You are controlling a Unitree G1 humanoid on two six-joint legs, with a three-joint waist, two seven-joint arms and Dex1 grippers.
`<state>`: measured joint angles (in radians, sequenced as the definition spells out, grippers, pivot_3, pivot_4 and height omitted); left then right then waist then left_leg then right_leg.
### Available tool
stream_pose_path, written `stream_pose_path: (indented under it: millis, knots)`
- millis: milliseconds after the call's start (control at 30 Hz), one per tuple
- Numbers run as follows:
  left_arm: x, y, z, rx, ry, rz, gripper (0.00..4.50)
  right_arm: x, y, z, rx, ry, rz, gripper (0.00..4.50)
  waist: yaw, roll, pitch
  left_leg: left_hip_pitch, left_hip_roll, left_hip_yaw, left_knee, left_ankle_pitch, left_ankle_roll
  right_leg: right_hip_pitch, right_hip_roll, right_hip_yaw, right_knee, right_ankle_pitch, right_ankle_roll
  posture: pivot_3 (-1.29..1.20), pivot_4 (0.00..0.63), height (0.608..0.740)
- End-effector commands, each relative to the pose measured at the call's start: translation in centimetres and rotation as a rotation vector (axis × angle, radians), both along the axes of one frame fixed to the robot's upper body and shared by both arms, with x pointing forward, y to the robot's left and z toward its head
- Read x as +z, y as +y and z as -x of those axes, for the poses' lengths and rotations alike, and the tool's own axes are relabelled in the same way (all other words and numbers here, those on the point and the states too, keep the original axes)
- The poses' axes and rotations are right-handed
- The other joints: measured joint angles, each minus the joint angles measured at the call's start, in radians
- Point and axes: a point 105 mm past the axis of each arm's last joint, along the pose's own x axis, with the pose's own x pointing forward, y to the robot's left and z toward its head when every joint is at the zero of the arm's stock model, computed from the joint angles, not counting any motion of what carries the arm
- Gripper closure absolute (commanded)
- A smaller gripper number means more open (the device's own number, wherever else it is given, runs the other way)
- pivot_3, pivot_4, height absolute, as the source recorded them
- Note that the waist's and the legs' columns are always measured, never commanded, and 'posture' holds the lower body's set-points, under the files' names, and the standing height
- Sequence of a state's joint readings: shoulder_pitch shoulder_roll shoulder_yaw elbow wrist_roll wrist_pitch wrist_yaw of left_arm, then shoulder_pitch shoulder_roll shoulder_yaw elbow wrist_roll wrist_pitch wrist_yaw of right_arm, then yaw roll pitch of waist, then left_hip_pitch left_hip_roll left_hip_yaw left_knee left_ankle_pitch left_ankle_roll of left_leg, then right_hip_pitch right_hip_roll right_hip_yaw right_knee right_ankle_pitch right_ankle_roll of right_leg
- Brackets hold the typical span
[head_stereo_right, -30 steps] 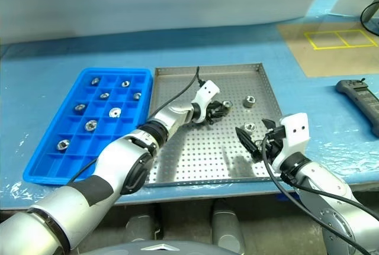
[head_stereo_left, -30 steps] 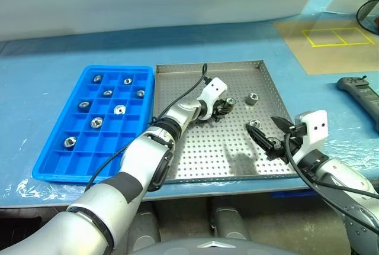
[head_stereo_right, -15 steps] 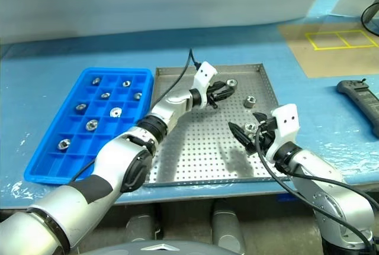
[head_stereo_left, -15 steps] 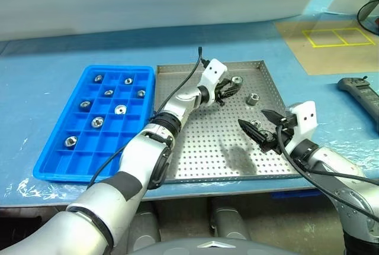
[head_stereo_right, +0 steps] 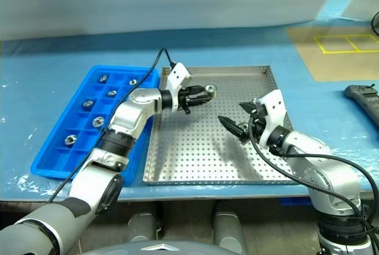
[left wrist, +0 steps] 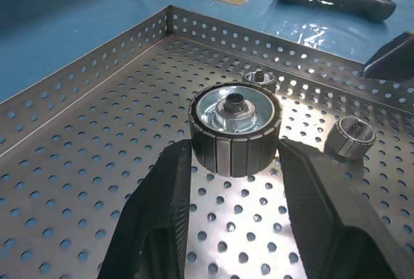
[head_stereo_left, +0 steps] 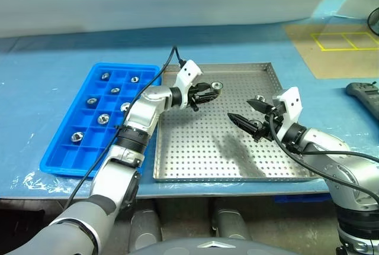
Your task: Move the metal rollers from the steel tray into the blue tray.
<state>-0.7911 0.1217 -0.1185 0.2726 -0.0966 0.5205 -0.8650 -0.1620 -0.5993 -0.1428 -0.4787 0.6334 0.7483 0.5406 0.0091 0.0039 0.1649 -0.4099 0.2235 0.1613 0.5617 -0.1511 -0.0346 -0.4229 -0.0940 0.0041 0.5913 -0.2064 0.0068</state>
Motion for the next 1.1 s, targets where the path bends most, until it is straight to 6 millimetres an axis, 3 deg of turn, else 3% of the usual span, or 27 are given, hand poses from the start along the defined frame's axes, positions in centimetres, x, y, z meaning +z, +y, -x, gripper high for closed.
stream_pose_path:
  millis: [33, 233, 733, 1100]
  knots:
    - [1.9, 0.6, 1.2, 0.004, -0.042, 0.011, 2.81, 0.9, 0.5, -0.4, 0.060, -0.047, 0.013, 0.00, 0.007, 0.000, 0.000, 0.000, 0.000, 0.000, 0.000, 0.000, 0.000, 0.000, 0.000, 0.000, 0.000, 0.000, 0.000, -0.20, 0.150, 0.740]
    - [1.6, 3.5, 2.2, 0.130, -0.046, -0.023, 2.81, 1.1, 1.5, -1.6, 0.141, -0.058, 0.025, 0.00, 0.019, 0.000, 0.000, 0.001, 0.001, 0.000, -0.001, -0.001, -0.005, 0.000, 0.001, 0.000, 0.002, 0.000, 0.000, -0.10, 0.150, 0.740]
    - [2.0, 11.2, 2.7, 0.689, -0.126, -0.047, 2.81, 0.5, 3.8, -3.7, 0.293, -0.049, 0.027, 0.00, 0.069, 0.000, 0.000, 0.002, 0.001, -0.002, 0.000, 0.001, -0.008, -0.001, 0.001, -0.002, 0.007, 0.000, 0.000, 0.11, 0.150, 0.740]
    - [1.6, 15.4, 5.9, 1.015, -0.141, -0.089, 2.81, -0.1, 5.1, -4.7, 0.372, -0.040, 0.037, 0.00, 0.099, -0.001, 0.001, 0.000, 0.001, -0.006, 0.001, 0.003, -0.011, -0.002, 0.001, -0.004, 0.011, -0.001, 0.000, 0.22, 0.150, 0.740]
